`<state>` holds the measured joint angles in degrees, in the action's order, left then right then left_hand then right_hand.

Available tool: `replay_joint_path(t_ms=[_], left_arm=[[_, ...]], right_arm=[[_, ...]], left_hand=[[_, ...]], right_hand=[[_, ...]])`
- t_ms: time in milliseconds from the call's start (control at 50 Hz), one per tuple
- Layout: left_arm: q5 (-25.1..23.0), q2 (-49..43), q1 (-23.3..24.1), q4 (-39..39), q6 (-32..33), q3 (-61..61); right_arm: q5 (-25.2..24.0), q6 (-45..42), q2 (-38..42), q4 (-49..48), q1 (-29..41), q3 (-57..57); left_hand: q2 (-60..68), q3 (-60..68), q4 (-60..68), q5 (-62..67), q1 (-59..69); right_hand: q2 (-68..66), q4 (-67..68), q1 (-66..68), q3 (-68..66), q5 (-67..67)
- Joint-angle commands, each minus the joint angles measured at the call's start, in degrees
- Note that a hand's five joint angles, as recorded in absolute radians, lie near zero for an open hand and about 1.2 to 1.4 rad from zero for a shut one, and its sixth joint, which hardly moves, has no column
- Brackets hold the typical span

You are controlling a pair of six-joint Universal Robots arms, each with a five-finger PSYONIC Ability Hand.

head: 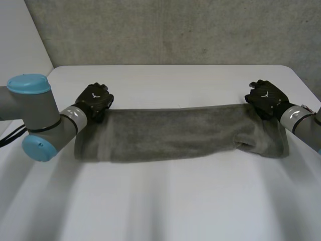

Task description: Fold the towel.

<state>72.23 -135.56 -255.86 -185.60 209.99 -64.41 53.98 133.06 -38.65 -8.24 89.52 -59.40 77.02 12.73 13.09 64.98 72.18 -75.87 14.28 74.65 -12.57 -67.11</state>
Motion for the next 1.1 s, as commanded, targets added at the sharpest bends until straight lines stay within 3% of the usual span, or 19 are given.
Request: replay_joint_path(t_ms=[20,120,140,160,180,200,220,240,260,440,520,660,760,900,1020,1100], left_arm=[[0.2,-0.9,0.0,-2.7,1.7,0.2],[0.3,-2.0,0.2,-2.7,3.3,0.3],[0.4,-2.2,0.3,-2.7,3.4,0.3],[1.0,-2.3,0.4,-2.8,3.4,0.3],[1.0,-2.3,0.4,-2.8,3.4,0.3],[1.8,-2.3,0.4,-2.9,3.5,0.2],[1.9,-2.3,0.4,-2.9,3.5,0.2],[2.6,-2.3,0.4,-3.0,3.5,0.2],[3.5,-2.2,0.4,-3.2,3.6,0.1],[4.7,0.7,1.1,-4.3,3.1,-0.2],[5.3,5.5,1.3,-4.4,2.7,-2.7],[6.0,12.3,2.9,-4.4,-0.4,-10.2],[6.0,19.8,3.3,-4.1,-5.8,-17.9],[5.8,28.4,3.5,-4.0,-15.7,-28.8],[5.7,32.2,4.1,-4.6,-17.2,-34.5],[5.8,32.5,4.4,-4.6,-17.2,-35.5]], right_arm=[[0.0,0.5,2.6,-2.3,0.4,2.5],[0.1,0.6,4.5,-3.2,1.2,4.3],[0.4,0.6,5.3,-3.4,1.3,5.1],[0.6,0.6,5.8,-3.4,1.4,5.6],[0.6,0.6,5.8,-3.4,1.4,5.6],[0.6,0.6,6.1,-3.4,1.4,5.9],[0.6,0.6,6.1,-3.4,1.4,5.9],[0.8,0.6,6.0,-3.5,1.4,5.9],[1.4,0.6,5.7,-3.7,1.4,5.9],[4.8,1.3,-0.6,-3.7,1.7,3.9],[5.5,5.7,-6.5,-3.6,1.4,-0.2],[4.8,13.7,-16.5,-2.8,0.7,-9.0],[2.7,18.0,-24.3,3.2,0.2,-17.7],[-0.1,16.3,-26.1,11.8,-5.1,-23.5],[-2.6,9.3,-25.7,14.5,-8.7,-28.4],[-2.8,5.2,-25.3,14.5,-10.5,-30.3]], left_hand=[[3.0,-2.7,-3.1,5.0,7.8],[3.0,-2.7,-3.1,5.0,7.8],[-2.3,-2.7,-3.1,-0.3,2.5],[-22.9,-2.7,-3.1,-20.8,-18.0],[-23.1,-2.7,-3.1,-21.0,-18.2],[-44.1,-2.7,-3.1,-42.0,-39.2],[-44.3,-2.7,-3.1,-42.2,-39.4],[-58.1,-2.7,-3.1,-56.0,-53.2],[-67.0,-2.7,-3.1,-65.0,-62.2],[-67.0,-2.7,-3.1,-64.9,-62.1],[-67.0,-2.7,-3.1,-64.9,-62.1],[-66.6,-2.7,-3.1,-64.6,-61.8],[-66.5,-2.7,-3.1,-64.4,-61.6],[-66.5,-2.7,-3.1,-64.4,-61.6],[-66.5,-2.7,-3.1,-64.4,-61.6],[-66.5,-2.7,-3.1,-64.4,-61.6]], right_hand=[[-4.1,-4.3,5.3,2.6,-2.9],[-4.1,-4.3,5.3,2.6,-2.9],[-4.1,-4.3,5.3,2.6,-2.9],[13.0,-4.3,-11.7,2.6,14.2],[13.1,-4.3,-11.9,2.6,14.4],[41.4,-4.3,-40.2,2.6,42.7],[41.7,-4.3,-40.5,2.6,43.0],[65.9,-4.3,-64.7,2.6,67.1],[65.9,-4.3,-64.7,2.6,67.1],[65.9,-4.3,-64.7,2.6,67.1],[65.9,-4.3,-64.7,2.6,67.1],[65.9,-4.3,-64.7,2.6,67.1],[65.9,-4.3,-64.7,2.6,67.1],[60.8,-4.3,-59.6,2.6,62.0],[45.8,-4.3,-44.6,2.6,47.0],[45.6,-4.3,-44.4,2.6,46.8]])
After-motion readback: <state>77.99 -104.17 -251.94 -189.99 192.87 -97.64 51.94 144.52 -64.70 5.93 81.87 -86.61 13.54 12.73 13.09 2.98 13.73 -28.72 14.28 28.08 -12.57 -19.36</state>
